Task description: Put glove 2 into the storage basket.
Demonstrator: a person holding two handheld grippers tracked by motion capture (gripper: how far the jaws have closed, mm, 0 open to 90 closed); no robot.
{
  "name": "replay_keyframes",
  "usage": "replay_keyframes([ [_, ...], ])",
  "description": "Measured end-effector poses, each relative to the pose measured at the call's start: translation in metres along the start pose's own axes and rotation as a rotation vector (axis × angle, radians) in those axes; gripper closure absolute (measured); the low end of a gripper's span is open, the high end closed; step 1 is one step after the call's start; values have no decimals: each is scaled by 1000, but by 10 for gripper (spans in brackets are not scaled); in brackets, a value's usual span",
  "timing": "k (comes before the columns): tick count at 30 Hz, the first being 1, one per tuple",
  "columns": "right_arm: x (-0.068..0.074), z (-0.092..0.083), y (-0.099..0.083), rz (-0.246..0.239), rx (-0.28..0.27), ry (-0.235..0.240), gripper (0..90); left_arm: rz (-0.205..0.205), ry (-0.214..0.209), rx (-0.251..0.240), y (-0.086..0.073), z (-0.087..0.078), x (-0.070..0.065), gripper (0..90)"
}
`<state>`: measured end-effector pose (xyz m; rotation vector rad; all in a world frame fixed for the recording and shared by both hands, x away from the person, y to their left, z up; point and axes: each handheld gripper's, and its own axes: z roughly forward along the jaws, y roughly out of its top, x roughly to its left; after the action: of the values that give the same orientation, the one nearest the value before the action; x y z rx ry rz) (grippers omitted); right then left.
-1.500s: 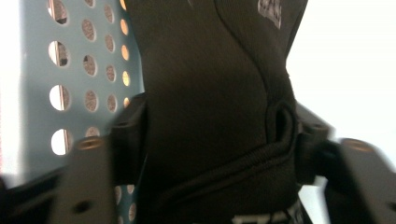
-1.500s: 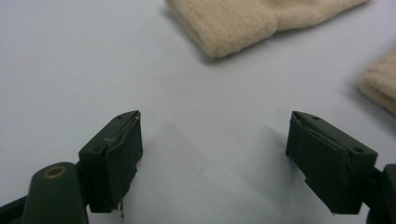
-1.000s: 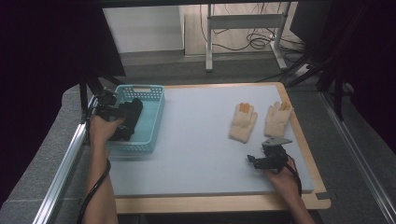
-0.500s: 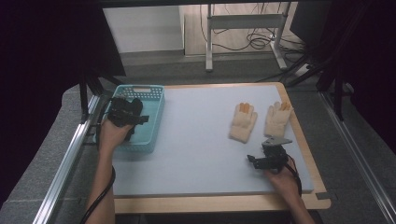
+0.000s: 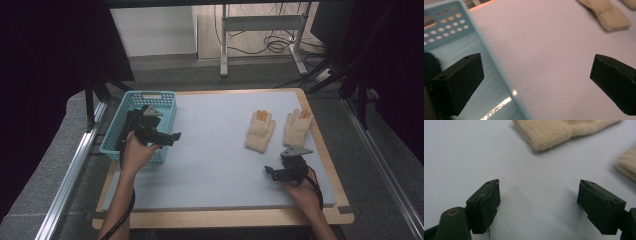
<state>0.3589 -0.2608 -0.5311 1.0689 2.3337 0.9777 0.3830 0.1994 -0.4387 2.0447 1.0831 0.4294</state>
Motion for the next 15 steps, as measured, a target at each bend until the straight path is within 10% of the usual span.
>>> replay_keyframes([
  [15,0,0,0,-2,-2,0,183,126,-79,-65,-29,23,-73,0],
])
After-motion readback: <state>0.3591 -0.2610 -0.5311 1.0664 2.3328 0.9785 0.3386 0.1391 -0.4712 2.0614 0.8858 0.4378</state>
